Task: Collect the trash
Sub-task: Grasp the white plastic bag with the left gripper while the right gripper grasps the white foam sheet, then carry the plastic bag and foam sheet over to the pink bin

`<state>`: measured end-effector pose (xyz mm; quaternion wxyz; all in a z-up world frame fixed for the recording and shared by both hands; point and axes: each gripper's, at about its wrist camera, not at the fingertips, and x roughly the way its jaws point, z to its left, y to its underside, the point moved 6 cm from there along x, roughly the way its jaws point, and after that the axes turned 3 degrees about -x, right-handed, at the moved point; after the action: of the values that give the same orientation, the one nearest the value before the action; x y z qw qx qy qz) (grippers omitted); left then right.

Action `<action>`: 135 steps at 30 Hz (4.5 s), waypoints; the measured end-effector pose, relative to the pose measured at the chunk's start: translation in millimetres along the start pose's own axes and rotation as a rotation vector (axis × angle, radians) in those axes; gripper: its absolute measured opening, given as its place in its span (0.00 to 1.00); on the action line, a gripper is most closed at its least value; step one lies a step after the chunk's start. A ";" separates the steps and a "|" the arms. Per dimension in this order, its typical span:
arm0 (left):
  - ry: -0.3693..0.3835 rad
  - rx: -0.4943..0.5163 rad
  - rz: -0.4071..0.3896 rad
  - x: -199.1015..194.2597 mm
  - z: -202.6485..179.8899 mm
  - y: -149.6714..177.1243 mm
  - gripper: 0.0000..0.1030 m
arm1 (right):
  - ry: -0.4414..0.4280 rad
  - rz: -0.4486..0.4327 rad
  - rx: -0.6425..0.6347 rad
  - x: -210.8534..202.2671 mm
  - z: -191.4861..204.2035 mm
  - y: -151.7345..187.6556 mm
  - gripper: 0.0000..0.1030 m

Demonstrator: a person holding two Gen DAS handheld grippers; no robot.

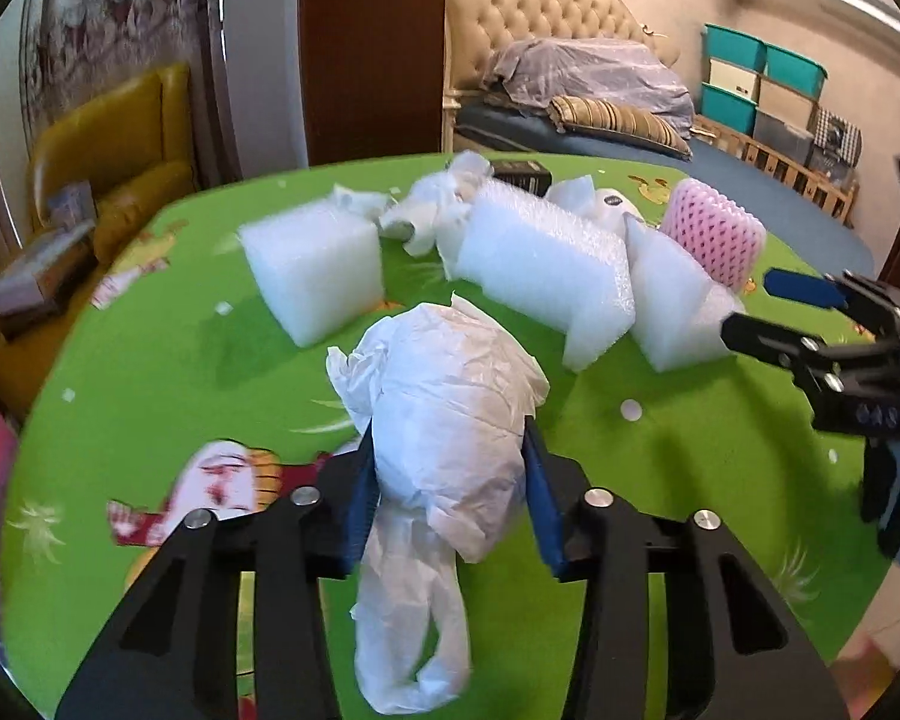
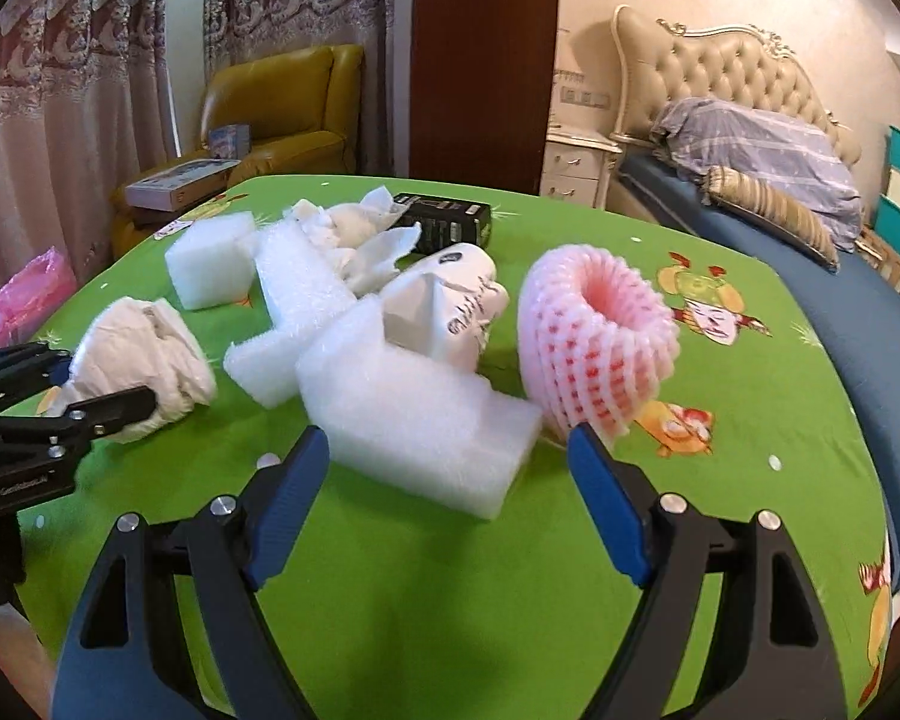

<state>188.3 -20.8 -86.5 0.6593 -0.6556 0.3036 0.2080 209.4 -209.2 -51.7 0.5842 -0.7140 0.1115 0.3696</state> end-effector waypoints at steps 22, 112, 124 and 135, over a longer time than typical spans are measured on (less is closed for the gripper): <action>-0.108 -0.089 -0.050 -33.9 58.7 16.8 0.42 | -0.138 -0.004 -0.104 -14.1 41.7 -12.9 0.80; -0.309 -0.387 -0.376 -220.1 280.3 46.7 0.47 | -0.419 -0.246 -0.347 -45.8 327.0 -138.9 0.54; 0.015 -0.111 -0.182 -95.2 79.5 13.6 0.78 | -0.117 -0.207 -0.113 -73.3 103.6 -62.8 0.54; -0.059 0.005 -0.057 -39.5 43.4 20.4 0.32 | -0.134 -0.176 -0.058 -64.1 80.2 -15.8 0.54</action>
<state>151.4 28.2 -76.9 0.6753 -0.6559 0.2657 0.2078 141.8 -148.6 -1.2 0.5994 -0.7115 -0.0015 0.3668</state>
